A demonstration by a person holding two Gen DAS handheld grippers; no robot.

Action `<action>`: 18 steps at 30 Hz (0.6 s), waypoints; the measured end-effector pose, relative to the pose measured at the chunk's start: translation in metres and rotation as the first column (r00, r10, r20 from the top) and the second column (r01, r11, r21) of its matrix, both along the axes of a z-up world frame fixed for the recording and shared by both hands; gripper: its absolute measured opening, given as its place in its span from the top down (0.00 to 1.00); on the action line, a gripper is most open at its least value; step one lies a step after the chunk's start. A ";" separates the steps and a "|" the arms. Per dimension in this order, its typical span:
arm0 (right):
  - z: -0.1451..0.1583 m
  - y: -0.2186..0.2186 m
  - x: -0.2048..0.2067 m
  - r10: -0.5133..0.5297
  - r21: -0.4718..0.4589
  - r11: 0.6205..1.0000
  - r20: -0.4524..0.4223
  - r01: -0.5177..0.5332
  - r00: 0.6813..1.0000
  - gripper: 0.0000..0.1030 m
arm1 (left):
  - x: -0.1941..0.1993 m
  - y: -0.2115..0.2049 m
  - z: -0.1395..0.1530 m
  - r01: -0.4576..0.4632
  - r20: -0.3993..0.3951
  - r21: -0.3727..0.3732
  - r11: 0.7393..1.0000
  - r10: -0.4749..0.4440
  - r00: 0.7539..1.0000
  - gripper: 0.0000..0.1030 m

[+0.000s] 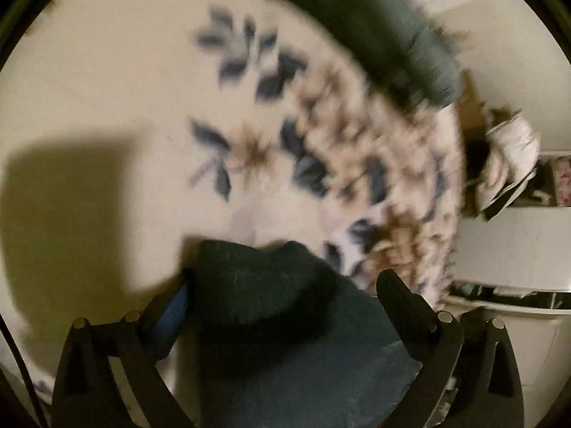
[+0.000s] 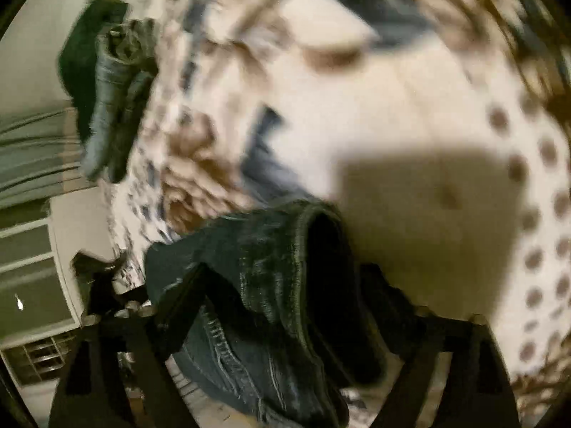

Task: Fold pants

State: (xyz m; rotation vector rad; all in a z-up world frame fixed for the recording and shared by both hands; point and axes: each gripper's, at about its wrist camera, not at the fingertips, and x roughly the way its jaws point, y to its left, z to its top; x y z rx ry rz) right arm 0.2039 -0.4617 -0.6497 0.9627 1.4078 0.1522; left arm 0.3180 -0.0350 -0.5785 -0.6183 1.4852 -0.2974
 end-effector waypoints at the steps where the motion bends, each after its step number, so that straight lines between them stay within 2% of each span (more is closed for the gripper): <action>1: 0.006 0.002 0.002 0.016 -0.008 1.000 0.014 -0.016 1.000 0.54 | 0.004 -0.005 -0.005 0.022 -0.001 0.028 0.999 -0.022 1.000 0.06; 2: 0.016 0.006 0.004 0.031 -0.020 0.999 0.025 -0.031 0.999 0.65 | 0.005 -0.010 -0.002 0.043 0.042 0.070 0.997 -0.046 0.998 0.38; 3: 0.025 0.008 0.004 0.042 -0.050 0.998 0.045 -0.040 0.998 0.74 | 0.005 -0.012 0.001 0.065 0.082 0.118 0.991 -0.075 0.994 0.63; 4: 0.032 0.005 0.003 0.051 -0.082 0.996 0.055 -0.046 0.997 0.83 | 0.005 -0.008 0.001 0.062 0.097 0.119 0.991 -0.074 0.993 0.71; 5: 0.034 0.000 0.001 0.047 -0.120 0.992 0.055 -0.040 0.997 0.86 | 0.005 0.004 -0.003 0.022 0.093 0.075 0.997 -0.029 0.995 0.74; 7: 0.019 -0.017 -0.003 -0.005 -0.077 0.997 0.008 0.006 1.000 0.84 | 0.002 0.027 -0.016 -0.054 0.039 -0.044 0.998 0.056 0.998 0.75; 9: 0.004 -0.018 -0.003 0.011 -0.024 1.000 -0.064 -0.013 0.998 0.51 | -0.001 0.038 -0.013 -0.102 0.021 -0.070 0.992 0.104 0.994 0.71; 10: 0.004 -0.017 -0.004 0.009 -0.027 1.000 -0.071 -0.011 0.997 0.47 | -0.002 0.037 -0.007 -0.096 0.017 -0.076 0.993 0.097 0.995 0.66; 11: 0.008 -0.021 -0.008 0.004 -0.020 1.000 -0.059 -0.006 0.998 0.41 | -0.005 0.038 0.002 -0.082 0.018 -0.070 0.994 0.083 0.996 0.49; 12: 0.014 -0.023 -0.014 -0.004 0.003 1.000 -0.041 0.004 0.999 0.28 | -0.010 0.041 0.012 -0.075 0.035 -0.066 0.995 0.077 0.996 0.28; 14: 0.024 -0.028 -0.033 -0.049 0.064 0.997 -0.004 0.050 0.999 0.14 | -0.027 0.044 0.036 -0.074 0.124 -0.083 0.994 0.084 0.989 0.12; 15: 0.023 -0.025 -0.042 -0.056 0.080 0.995 -0.003 0.056 0.998 0.13 | -0.035 0.045 0.042 -0.068 0.151 -0.094 0.993 0.082 0.985 0.08; 16: 0.014 -0.019 -0.051 -0.032 0.086 0.996 -0.042 0.035 0.999 0.13 | -0.042 0.044 0.046 -0.062 0.159 -0.095 0.994 0.076 0.984 0.07; 18: -0.007 -0.005 -0.062 0.023 0.101 0.995 -0.099 -0.013 0.995 0.13 | -0.056 0.043 0.038 -0.047 0.124 -0.093 0.995 0.058 0.991 0.07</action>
